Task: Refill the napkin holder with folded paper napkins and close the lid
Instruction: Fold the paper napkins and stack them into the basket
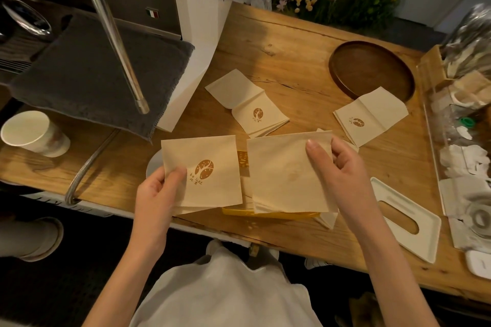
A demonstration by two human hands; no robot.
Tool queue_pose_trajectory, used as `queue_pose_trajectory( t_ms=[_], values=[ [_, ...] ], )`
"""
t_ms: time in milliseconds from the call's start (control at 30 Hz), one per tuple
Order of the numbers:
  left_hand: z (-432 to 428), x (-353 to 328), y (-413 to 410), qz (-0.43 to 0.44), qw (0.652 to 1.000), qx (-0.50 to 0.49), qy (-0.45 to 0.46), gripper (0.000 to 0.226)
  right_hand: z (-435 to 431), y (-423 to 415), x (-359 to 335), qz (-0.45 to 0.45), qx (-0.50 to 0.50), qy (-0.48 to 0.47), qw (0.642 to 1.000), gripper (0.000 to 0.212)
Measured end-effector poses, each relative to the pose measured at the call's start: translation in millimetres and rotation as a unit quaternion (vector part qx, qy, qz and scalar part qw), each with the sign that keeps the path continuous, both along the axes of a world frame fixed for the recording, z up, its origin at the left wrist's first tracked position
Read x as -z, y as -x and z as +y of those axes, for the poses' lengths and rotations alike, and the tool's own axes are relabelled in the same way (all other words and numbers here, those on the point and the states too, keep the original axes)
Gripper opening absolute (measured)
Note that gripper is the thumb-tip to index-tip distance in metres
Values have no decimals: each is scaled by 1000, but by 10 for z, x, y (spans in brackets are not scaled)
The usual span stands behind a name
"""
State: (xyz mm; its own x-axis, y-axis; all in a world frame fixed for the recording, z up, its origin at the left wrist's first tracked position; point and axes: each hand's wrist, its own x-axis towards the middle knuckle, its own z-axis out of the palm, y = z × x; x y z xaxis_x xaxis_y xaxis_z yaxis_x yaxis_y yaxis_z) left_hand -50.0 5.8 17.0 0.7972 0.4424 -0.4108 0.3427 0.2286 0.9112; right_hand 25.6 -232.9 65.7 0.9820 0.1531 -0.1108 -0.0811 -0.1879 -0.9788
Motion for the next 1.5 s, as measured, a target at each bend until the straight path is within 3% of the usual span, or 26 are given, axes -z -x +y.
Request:
queue_pose_trajectory(
  t_ms=[367, 600, 1133, 1267, 1400, 1500],
  values=[
    [-249, -56, 63, -32, 996, 57, 58, 24, 189, 83, 7, 121, 24, -86, 989, 20],
    [-317, -53, 88, -57, 989, 120, 63, 26, 372, 158, 179, 116, 21, -21, 993, 14],
    [-256, -44, 63, -68, 980, 167, 79, 28, 365, 79, 181, 179, 4, -33, 983, 16],
    [-215, -42, 51, -63, 980, 167, 91, 27, 330, 68, 163, 118, 20, 4, 993, 16],
    [-206, -31, 26, -58, 980, 165, 100, 27, 268, 67, 150, -53, 50, 111, 991, 24],
    [-212, -38, 15, -57, 977, 173, 106, 29, 252, 54, 120, -124, 67, 148, 979, 26]
  ],
)
